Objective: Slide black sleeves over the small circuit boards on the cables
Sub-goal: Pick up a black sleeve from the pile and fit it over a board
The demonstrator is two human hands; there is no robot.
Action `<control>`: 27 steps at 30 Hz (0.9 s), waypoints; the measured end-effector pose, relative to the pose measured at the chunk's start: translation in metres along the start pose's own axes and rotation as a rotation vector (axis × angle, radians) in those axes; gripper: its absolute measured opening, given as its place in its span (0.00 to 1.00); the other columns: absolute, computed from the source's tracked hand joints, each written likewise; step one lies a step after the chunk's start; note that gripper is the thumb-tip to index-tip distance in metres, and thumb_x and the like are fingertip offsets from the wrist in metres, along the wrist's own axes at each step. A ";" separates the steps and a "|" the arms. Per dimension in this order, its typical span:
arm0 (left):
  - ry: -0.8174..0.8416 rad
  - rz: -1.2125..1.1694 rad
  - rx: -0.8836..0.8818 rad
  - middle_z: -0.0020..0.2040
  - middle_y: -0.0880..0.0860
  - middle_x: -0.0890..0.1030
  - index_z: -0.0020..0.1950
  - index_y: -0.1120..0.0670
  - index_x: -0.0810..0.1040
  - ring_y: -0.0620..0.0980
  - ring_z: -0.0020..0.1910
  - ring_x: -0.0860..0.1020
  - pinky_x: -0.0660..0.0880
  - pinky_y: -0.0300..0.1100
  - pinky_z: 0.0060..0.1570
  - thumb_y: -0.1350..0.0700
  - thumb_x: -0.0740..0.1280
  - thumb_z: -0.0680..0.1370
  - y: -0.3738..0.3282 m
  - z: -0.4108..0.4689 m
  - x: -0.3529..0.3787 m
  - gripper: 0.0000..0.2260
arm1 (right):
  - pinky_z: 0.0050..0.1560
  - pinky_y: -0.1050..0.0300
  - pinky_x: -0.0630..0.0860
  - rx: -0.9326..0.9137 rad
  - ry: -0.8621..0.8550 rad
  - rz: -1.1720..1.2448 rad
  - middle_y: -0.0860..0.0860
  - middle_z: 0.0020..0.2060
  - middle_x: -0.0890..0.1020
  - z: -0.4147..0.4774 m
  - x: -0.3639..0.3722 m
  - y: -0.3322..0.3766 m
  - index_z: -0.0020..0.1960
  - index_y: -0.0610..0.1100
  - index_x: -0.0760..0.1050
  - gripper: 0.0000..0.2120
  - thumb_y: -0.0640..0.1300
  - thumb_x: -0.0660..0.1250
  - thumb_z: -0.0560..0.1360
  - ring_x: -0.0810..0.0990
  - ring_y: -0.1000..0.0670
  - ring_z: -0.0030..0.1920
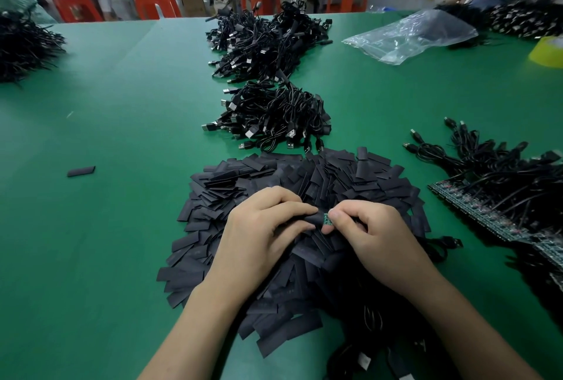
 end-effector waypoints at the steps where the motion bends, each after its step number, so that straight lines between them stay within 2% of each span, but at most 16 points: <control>1: 0.006 -0.034 -0.025 0.49 0.45 0.82 0.54 0.52 0.87 0.41 0.48 0.79 0.75 0.34 0.49 0.56 0.76 0.76 0.001 0.000 0.000 0.07 | 0.28 0.66 0.60 -0.016 -0.007 -0.018 0.62 0.24 0.72 -0.001 0.000 0.002 0.38 0.51 0.82 0.15 0.44 0.65 0.83 0.66 0.56 0.25; 5: 0.036 -0.166 -0.127 0.48 0.44 0.83 0.53 0.52 0.88 0.41 0.49 0.81 0.73 0.31 0.49 0.58 0.78 0.74 0.008 0.001 0.001 0.08 | 0.33 0.67 0.63 -0.051 -0.024 -0.081 0.66 0.33 0.77 0.000 -0.002 0.004 0.39 0.50 0.82 0.14 0.43 0.65 0.82 0.72 0.57 0.31; 8: 0.059 -0.144 -0.119 0.48 0.44 0.82 0.54 0.51 0.87 0.41 0.48 0.81 0.74 0.32 0.49 0.57 0.78 0.74 0.008 0.001 0.003 0.09 | 0.32 0.64 0.62 -0.043 -0.014 -0.082 0.64 0.32 0.76 0.001 0.000 0.001 0.39 0.51 0.81 0.14 0.45 0.65 0.82 0.71 0.56 0.29; 13: 0.027 -0.101 -0.089 0.48 0.43 0.81 0.55 0.49 0.87 0.42 0.48 0.80 0.75 0.35 0.49 0.56 0.78 0.74 0.005 0.001 0.002 0.10 | 0.29 0.60 0.59 -0.003 0.000 0.005 0.54 0.24 0.70 0.001 -0.001 -0.004 0.39 0.53 0.82 0.15 0.50 0.64 0.82 0.65 0.55 0.26; 15: 0.006 -0.071 -0.080 0.48 0.43 0.81 0.54 0.49 0.87 0.42 0.49 0.80 0.76 0.36 0.49 0.55 0.78 0.74 0.005 0.001 0.001 0.09 | 0.30 0.54 0.62 0.018 0.009 0.047 0.46 0.26 0.73 0.002 0.000 -0.005 0.39 0.54 0.82 0.15 0.49 0.64 0.83 0.67 0.49 0.27; 18: -0.015 -0.039 -0.068 0.48 0.43 0.81 0.54 0.50 0.87 0.40 0.48 0.79 0.75 0.35 0.48 0.53 0.77 0.75 0.003 0.000 0.001 0.09 | 0.30 0.57 0.61 0.018 -0.002 0.056 0.43 0.29 0.75 0.002 0.000 -0.003 0.39 0.54 0.82 0.16 0.48 0.65 0.83 0.66 0.54 0.26; 22: -0.027 -0.058 -0.080 0.48 0.44 0.81 0.54 0.51 0.87 0.38 0.45 0.77 0.74 0.32 0.46 0.52 0.77 0.75 0.002 -0.001 0.003 0.09 | 0.30 0.57 0.61 0.013 -0.012 0.039 0.47 0.28 0.76 0.002 0.000 -0.002 0.38 0.53 0.81 0.16 0.48 0.65 0.83 0.65 0.56 0.27; 25: -0.027 -0.058 -0.084 0.48 0.44 0.81 0.55 0.51 0.87 0.39 0.46 0.79 0.75 0.33 0.46 0.52 0.77 0.75 0.002 -0.001 0.003 0.09 | 0.29 0.64 0.59 -0.005 -0.035 -0.024 0.59 0.25 0.74 0.000 0.001 0.000 0.38 0.51 0.81 0.15 0.46 0.65 0.82 0.67 0.56 0.26; 27: -0.046 -0.060 -0.094 0.47 0.44 0.82 0.54 0.51 0.88 0.40 0.47 0.80 0.76 0.34 0.46 0.52 0.77 0.75 0.003 -0.002 0.003 0.09 | 0.32 0.67 0.61 -0.029 -0.055 -0.081 0.65 0.29 0.75 -0.001 0.001 0.003 0.38 0.51 0.81 0.14 0.44 0.65 0.82 0.71 0.58 0.29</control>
Point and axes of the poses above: each hand's wrist, its own z-axis towards the middle knuckle, its own x-axis out of the palm, y = z × x, the point moved 5 cm from there along z, towards the middle knuckle
